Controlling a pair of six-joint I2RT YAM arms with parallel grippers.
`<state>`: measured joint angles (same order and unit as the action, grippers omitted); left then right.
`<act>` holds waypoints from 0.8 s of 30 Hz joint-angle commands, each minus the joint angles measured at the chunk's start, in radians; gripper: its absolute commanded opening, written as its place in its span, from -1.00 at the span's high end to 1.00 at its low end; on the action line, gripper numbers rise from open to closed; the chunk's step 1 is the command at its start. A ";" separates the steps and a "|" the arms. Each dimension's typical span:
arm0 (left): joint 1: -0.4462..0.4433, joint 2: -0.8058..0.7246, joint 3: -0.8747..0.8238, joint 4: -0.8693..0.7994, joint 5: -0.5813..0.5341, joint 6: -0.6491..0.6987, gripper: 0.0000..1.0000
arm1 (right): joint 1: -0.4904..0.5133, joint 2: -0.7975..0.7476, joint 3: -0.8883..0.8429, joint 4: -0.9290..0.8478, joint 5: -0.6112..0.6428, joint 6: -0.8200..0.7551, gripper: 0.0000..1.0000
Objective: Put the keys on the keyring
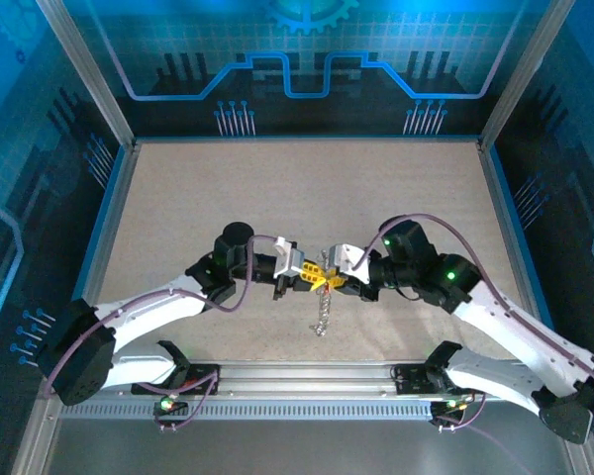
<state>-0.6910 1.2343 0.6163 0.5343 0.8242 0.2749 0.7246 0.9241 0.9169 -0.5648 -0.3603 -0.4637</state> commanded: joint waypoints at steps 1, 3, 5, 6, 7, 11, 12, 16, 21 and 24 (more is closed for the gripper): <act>0.008 -0.015 -0.048 0.191 0.038 -0.120 1.00 | -0.016 -0.039 -0.024 0.083 -0.020 0.037 0.62; 0.008 -0.002 -0.071 0.294 0.033 -0.170 1.00 | -0.016 -0.049 -0.032 0.091 -0.029 0.047 0.61; 0.011 0.023 -0.096 0.418 0.022 -0.230 1.00 | -0.015 -0.059 -0.057 0.112 -0.039 0.060 0.60; 0.011 0.034 -0.105 0.473 0.015 -0.256 1.00 | -0.015 -0.061 -0.064 0.120 -0.041 0.064 0.60; 0.012 0.049 -0.115 0.534 0.008 -0.284 1.00 | -0.016 -0.063 -0.070 0.127 -0.042 0.067 0.60; 0.015 0.095 -0.131 0.691 -0.007 -0.358 1.00 | -0.015 -0.062 -0.076 0.144 -0.048 0.076 0.60; 0.015 0.101 -0.130 0.707 -0.007 -0.364 1.00 | -0.015 -0.061 -0.076 0.143 -0.048 0.077 0.59; 0.015 0.111 -0.134 0.747 -0.012 -0.379 1.00 | -0.015 -0.060 -0.078 0.138 -0.048 0.079 0.62; 0.015 0.118 -0.136 0.786 -0.020 -0.401 1.00 | -0.015 -0.062 -0.082 0.141 -0.051 0.083 0.69; 0.016 0.133 -0.139 0.832 -0.021 -0.418 1.00 | -0.014 -0.057 -0.082 0.147 -0.058 0.087 0.90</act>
<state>-0.6796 1.3560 0.4866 1.2377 0.8127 -0.1078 0.7177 0.8703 0.8444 -0.4324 -0.3920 -0.3885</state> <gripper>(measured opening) 0.055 0.058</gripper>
